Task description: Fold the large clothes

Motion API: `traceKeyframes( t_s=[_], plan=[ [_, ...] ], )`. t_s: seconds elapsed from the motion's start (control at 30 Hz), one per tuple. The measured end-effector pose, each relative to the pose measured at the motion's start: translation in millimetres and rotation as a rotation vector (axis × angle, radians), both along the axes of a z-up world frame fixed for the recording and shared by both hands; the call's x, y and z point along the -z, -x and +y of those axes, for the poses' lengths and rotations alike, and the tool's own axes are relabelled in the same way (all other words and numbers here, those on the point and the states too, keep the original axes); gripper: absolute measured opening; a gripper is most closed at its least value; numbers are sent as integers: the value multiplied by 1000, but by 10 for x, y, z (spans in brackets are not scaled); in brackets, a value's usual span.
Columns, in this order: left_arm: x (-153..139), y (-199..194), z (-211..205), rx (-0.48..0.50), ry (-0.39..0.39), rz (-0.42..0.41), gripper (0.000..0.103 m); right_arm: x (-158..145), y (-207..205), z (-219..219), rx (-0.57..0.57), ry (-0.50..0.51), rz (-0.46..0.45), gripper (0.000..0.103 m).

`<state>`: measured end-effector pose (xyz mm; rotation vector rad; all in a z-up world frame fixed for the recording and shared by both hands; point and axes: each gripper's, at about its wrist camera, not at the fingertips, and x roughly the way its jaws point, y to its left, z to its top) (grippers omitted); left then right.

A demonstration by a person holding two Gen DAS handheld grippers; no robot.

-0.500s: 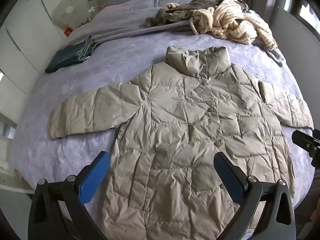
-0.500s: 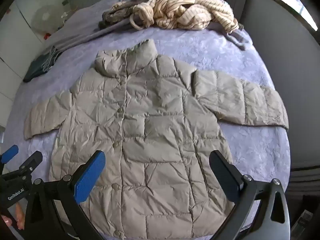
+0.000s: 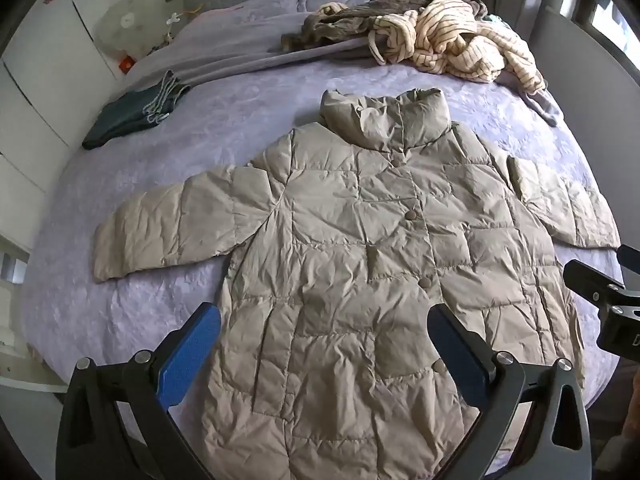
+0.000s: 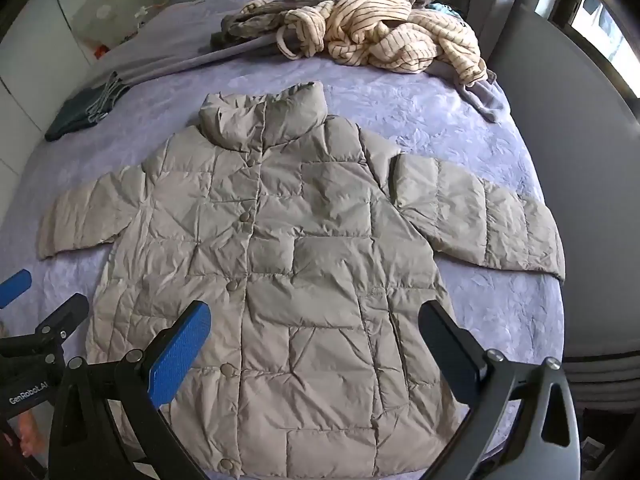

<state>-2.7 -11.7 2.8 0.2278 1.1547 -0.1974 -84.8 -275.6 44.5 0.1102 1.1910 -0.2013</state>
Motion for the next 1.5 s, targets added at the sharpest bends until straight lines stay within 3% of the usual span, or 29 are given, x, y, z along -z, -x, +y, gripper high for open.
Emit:
traceKeyframes(
  t_s=[1.5],
  plan=[
    [-27, -59, 63, -6, 16, 12, 103, 7, -119, 25, -9, 0, 5, 103]
  ],
)
